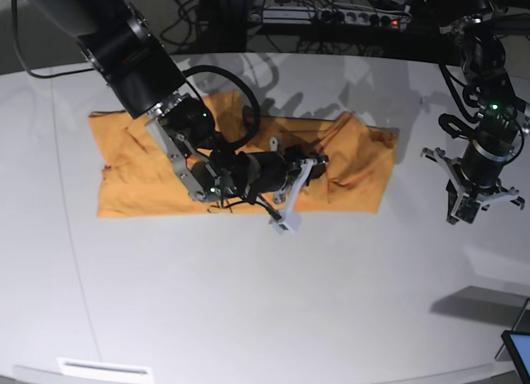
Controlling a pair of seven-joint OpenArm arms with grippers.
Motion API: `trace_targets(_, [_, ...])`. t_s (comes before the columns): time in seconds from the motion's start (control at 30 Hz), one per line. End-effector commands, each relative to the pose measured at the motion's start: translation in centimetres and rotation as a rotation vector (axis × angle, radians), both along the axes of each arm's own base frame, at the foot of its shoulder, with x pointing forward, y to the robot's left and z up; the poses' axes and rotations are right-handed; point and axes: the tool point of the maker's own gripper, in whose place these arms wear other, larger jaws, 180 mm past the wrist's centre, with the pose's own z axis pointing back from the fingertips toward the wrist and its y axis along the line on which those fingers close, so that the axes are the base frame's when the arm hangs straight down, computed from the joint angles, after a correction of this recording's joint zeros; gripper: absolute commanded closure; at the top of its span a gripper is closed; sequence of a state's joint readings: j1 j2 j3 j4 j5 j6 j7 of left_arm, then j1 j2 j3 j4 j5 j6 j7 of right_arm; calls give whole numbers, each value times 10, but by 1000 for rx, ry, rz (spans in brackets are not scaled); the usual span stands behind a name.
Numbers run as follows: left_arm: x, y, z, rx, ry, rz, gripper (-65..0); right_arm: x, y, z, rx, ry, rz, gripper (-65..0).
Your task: Fold the T-shirt properly
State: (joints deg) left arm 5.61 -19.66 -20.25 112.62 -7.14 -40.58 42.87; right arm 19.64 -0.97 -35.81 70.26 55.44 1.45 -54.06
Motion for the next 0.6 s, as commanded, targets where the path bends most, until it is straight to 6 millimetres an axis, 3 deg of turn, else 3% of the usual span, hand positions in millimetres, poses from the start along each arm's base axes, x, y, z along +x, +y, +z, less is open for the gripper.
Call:
trace_targets(0.0, [4, 1, 14, 9, -45, -7, 0, 9, 8, 19, 42, -36, 3, -4])
trace_targets(0.27, [0, 1, 8, 9, -26, -7, 0, 5, 5, 16, 28, -24, 19, -3])
trace_targets(0.57, [0, 2, 8, 11, -26, -4, 0, 8, -13, 7, -39, 16, 7, -3])
